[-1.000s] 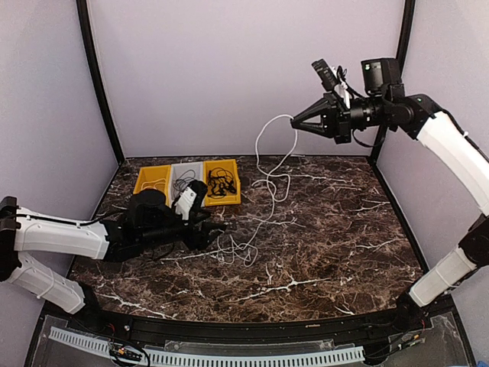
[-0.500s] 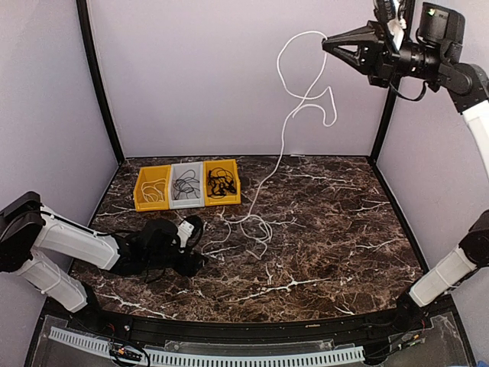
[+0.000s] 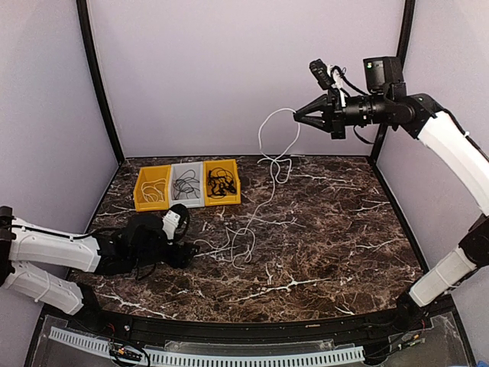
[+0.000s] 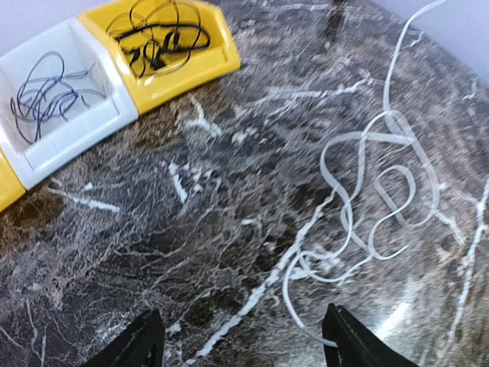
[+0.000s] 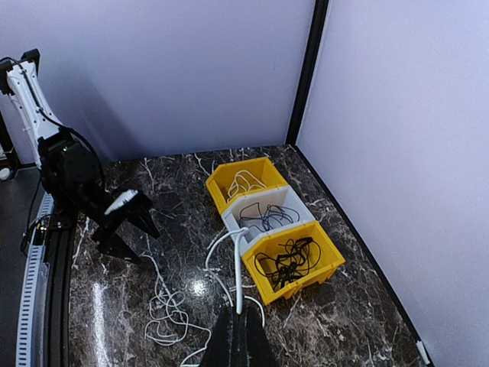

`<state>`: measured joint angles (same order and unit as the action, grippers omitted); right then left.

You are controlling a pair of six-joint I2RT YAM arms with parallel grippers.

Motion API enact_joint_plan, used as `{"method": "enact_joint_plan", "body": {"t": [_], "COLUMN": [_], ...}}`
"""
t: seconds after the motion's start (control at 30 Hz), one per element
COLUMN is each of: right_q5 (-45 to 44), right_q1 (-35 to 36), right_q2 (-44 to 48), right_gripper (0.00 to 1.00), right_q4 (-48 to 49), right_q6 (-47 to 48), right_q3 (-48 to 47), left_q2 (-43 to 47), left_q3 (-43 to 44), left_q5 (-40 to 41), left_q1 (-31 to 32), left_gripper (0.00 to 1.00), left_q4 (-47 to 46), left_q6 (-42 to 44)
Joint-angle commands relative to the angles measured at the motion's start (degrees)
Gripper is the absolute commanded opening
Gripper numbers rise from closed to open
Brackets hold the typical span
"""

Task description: Untangle the cables

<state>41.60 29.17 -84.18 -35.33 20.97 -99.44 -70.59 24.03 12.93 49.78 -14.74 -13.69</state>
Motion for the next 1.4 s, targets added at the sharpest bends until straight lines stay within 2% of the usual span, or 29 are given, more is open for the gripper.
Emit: {"method": "enact_joint_plan", "body": {"t": [0.0, 0.13, 0.2, 0.43, 0.5, 0.53, 0.6, 0.8, 0.9, 1.0, 1.17, 1.27, 1.37], "right_q5": [-6.14, -7.08, -7.51, -8.95, -9.21, -9.38, -9.99, -15.63, -15.12, -15.88, -22.90, -23.84, -24.20], "right_q1": [-0.83, -1.40, -1.58, -3.36, -3.48, -3.44, -3.50, -3.87, -4.48, -4.48, -5.36, -7.58, -10.23], "right_q2": [1.81, 1.89, 1.57, -2.82, -4.19, -4.83, -5.95, -8.18, -8.88, -8.46, -10.92, -13.59, -16.62], "right_gripper": [0.00, 0.00, 0.00, 0.00, 0.00, 0.00, 0.00, 0.00, 0.00, 0.00, 0.00, 0.00, 0.00], "right_q4": [6.06, 9.65, 11.34, 12.48, 12.14, 11.99, 11.99, 13.22, 12.98, 13.47, 14.36, 15.39, 16.70], "right_q6": [2.24, 1.81, 0.95, 0.71, 0.96, 1.08, 1.05, 1.91, 2.01, 1.99, 3.65, 4.12, 3.32], "right_q3": [7.53, 15.13, 17.85, 20.57, 20.82, 20.86, 21.10, 23.29, 23.63, 23.87, 25.22, 26.08, 26.48], "left_q2": [12.55, 24.36, 27.97, 32.53, 31.81, 31.33, 29.65, 25.52, 22.11, 20.26, 20.93, 18.36, 15.25], "left_q3": [-1.97, 4.33, 6.79, 15.80, 20.42, 25.05, 32.14, 51.43, 59.89, 60.80, 59.93, 67.47, 78.51], "left_q5": [-4.74, -5.56, -8.41, -14.40, -10.61, -7.25, -5.42, -4.56, -2.63, -0.01, 0.11, 0.66, -0.06], "left_q1": [0.25, 0.30, 0.24, 0.28, 0.19, 0.22, 0.24, 0.29, 0.24, 0.29, 0.21, 0.26, 0.25], "left_gripper": [0.75, 0.75, 0.81, 0.82, 0.84, 0.85, 0.85, 0.85, 0.85, 0.85, 0.85, 0.85, 0.84], "left_q4": [-6.19, -0.67, -0.05, 0.64, 3.08, 5.70, 8.79, 10.02, 14.94, 17.40, 12.37, 14.65, 19.61], "left_q6": [1.88, 5.02, 6.29, 7.64, 8.12, 8.85, 11.07, 13.06, 15.59, 16.82, 16.42, 17.20, 17.34]}}
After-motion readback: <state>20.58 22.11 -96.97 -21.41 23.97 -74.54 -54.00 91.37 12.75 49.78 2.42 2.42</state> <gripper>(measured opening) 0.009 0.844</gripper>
